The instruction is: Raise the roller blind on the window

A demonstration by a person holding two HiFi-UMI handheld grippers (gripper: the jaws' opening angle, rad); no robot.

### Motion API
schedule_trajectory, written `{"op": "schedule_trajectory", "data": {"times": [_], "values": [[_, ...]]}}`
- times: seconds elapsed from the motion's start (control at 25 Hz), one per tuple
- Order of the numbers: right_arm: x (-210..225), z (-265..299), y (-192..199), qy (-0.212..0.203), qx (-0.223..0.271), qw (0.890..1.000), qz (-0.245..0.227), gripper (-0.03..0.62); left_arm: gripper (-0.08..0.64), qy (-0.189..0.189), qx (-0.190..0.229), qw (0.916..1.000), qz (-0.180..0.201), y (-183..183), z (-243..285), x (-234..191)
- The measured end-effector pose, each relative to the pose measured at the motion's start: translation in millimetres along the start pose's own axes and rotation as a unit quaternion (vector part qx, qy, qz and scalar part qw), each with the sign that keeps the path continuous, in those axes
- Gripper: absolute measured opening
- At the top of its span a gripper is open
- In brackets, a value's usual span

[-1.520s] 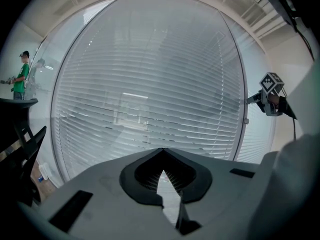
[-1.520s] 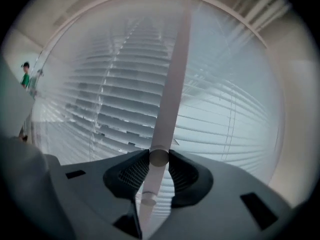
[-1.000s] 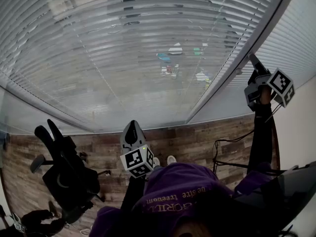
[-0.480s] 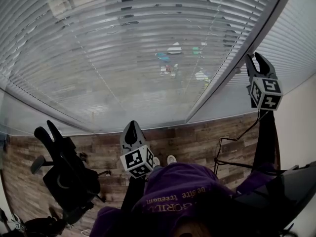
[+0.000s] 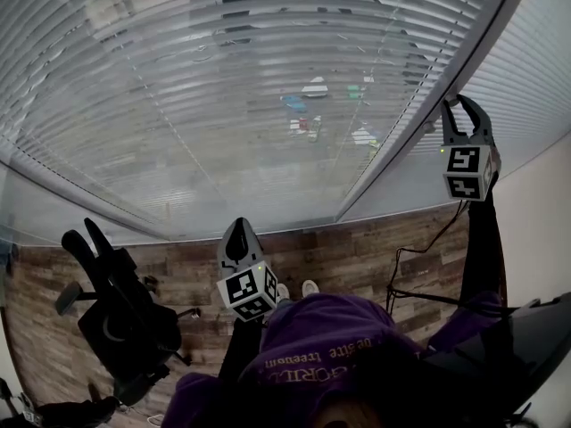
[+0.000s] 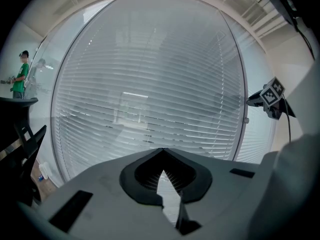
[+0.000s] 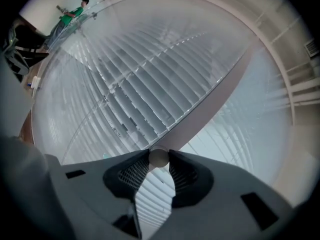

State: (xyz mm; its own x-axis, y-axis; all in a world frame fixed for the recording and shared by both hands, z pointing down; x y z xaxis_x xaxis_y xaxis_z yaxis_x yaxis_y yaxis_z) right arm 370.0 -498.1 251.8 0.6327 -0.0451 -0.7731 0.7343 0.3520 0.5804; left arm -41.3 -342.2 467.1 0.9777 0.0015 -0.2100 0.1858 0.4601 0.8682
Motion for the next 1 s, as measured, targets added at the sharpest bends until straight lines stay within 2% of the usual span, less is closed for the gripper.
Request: {"op": "schedule_trajectory", "data": {"times": [0.04, 0.12, 0.2, 0.28, 0.36, 0.44, 0.52, 0.6, 0.72, 0.76, 0.8, 0.84, 0.88, 0.96, 1.0], "values": [[0.5, -0.1, -0.2, -0.006, -0.004, 1.000, 0.016, 0.123, 0.002, 0.000, 0.000, 1.0000, 0.000, -0.2, -0.3, 0.8], [2.8, 0.5, 1.2, -0.033, -0.006, 0.996, 0.082, 0.121, 0.002, 0.001, 0.000, 1.0000, 0.000, -0.3, -0.4, 2.3], [5.9, 1.6, 4.0, -0.063, -0.004, 0.985, 0.162, 0.122, 0.002, 0.003, 0.000, 1.0000, 0.000, -0.1, -0.1, 3.5], [8.3, 2.5, 6.8, -0.096, -0.001, 0.966, 0.241, 0.122, 0.002, 0.003, -0.001, 1.0000, 0.000, 0.1, -0.7, 3.3], [11.0, 2.2, 9.2, -0.132, 0.002, 0.938, 0.321, 0.123, 0.002, 0.001, -0.001, 1.0000, -0.001, 0.2, -1.9, 2.0], [14.0, 1.1, 9.1, -0.162, 0.006, 0.905, 0.392, 0.122, 0.002, 0.000, -0.001, 1.0000, -0.002, 0.2, -2.5, 0.1], [16.1, 1.8, 10.2, -0.194, 0.011, 0.863, 0.466, 0.121, 0.002, -0.002, -0.002, 1.0000, -0.003, -0.3, -2.0, -1.0], [16.7, 4.6, 13.6, -0.232, 0.019, 0.806, 0.545, 0.122, 0.002, -0.003, -0.002, 1.0000, -0.003, -0.5, -0.9, -1.5], [15.8, 8.0, 19.3, -0.288, 0.029, 0.697, 0.656, 0.122, 0.002, -0.004, -0.001, 1.0000, -0.002, -0.1, 0.1, -1.7], [15.7, 8.7, 20.8, -0.303, 0.033, 0.665, 0.682, 0.122, 0.002, -0.003, -0.001, 1.0000, -0.002, 0.0, 0.0, -1.4], [15.8, 9.2, 21.7, -0.314, 0.035, 0.641, 0.699, 0.122, 0.002, -0.003, -0.001, 1.0000, -0.002, 0.0, -0.2, -1.1], [15.7, 9.3, 22.1, -0.320, 0.036, 0.627, 0.709, 0.123, 0.002, -0.002, 0.000, 1.0000, -0.002, 0.3, -0.4, -0.8], [15.7, 9.2, 22.3, -0.323, 0.036, 0.621, 0.713, 0.123, 0.002, -0.002, -0.001, 1.0000, -0.002, 0.6, -0.5, -0.6], [15.6, 8.8, 22.6, -0.321, 0.036, 0.621, 0.714, 0.122, 0.002, -0.002, -0.001, 1.0000, -0.001, 1.2, -1.2, -0.8], [15.7, 8.6, 22.8, -0.320, 0.037, 0.624, 0.712, 0.122, 0.002, -0.002, -0.001, 1.0000, -0.001, 1.1, -1.8, -1.1]]}}
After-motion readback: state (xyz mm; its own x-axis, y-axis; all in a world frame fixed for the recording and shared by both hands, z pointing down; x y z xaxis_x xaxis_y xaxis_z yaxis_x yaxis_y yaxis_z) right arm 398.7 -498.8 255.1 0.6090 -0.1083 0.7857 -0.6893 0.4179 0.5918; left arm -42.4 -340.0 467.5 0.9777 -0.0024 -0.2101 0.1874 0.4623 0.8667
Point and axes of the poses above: the fingertips, and each gripper's own axes: z forward along the fingers, x to its right, y out of its underside, the point moved 3 cm from there along -z, backward along the fingers, and after that the axes turned 14 degrees about -x, right-handed, at the moved point
